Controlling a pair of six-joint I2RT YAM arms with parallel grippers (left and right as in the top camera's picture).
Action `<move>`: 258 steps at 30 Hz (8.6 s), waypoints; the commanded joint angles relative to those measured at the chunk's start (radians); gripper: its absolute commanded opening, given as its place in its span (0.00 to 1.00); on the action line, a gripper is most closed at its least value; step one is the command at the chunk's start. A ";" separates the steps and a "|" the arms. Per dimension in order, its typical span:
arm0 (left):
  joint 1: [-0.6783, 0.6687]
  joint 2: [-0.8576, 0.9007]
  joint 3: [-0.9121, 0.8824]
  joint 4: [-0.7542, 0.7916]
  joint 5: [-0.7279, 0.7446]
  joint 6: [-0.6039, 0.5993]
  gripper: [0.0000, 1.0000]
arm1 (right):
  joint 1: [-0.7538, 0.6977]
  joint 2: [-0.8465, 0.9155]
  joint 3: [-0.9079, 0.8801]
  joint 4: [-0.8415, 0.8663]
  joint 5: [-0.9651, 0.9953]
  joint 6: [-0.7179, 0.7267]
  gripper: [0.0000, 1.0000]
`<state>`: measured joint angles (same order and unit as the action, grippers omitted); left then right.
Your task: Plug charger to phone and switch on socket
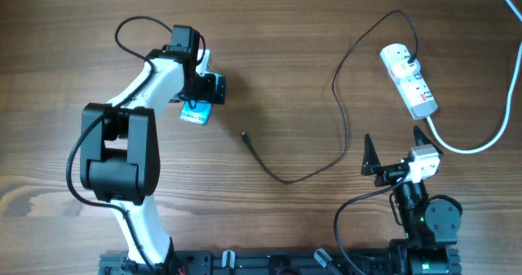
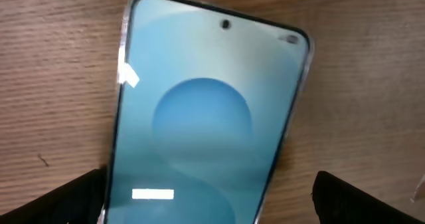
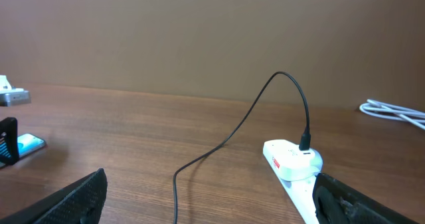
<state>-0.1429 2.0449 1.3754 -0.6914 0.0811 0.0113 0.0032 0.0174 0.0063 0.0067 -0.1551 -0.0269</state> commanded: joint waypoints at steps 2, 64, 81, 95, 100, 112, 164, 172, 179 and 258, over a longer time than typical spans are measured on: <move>0.001 0.014 -0.021 -0.023 0.043 0.011 1.00 | -0.007 -0.007 -0.001 0.003 0.009 0.008 1.00; -0.094 0.014 -0.021 -0.248 -0.202 -0.341 1.00 | -0.007 -0.007 -0.001 0.003 0.009 0.008 1.00; 0.249 -0.228 0.051 -0.358 -0.236 -0.372 0.36 | -0.007 -0.007 -0.001 0.003 0.009 0.008 1.00; 0.431 -0.228 -0.142 -0.296 -0.242 -0.413 0.09 | -0.007 -0.007 -0.001 0.003 0.009 0.008 1.00; 0.447 -0.228 -0.158 -0.257 -0.281 -0.412 0.13 | -0.007 -0.007 -0.001 0.003 0.009 0.008 1.00; 0.447 -0.229 -0.348 -0.107 -0.212 -0.408 0.18 | -0.007 -0.007 -0.001 0.003 0.009 0.008 1.00; 0.302 -0.225 -0.390 -0.177 -0.026 -0.409 0.13 | -0.007 -0.007 -0.001 0.003 0.009 0.008 1.00; 0.280 -0.231 -0.190 -0.386 -0.095 -0.440 0.24 | -0.007 -0.006 -0.001 0.003 0.009 0.008 1.00; 0.276 -0.232 -0.218 -0.265 0.048 -0.506 1.00 | -0.007 -0.003 -0.001 0.003 0.009 0.008 1.00; -0.030 -0.231 -0.381 -0.065 -0.124 -0.701 0.89 | -0.007 -0.003 -0.001 0.003 0.009 0.008 1.00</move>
<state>-0.1482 1.7874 1.0035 -0.7410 -0.0463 -0.6609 0.0032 0.0185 0.0063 0.0067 -0.1551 -0.0269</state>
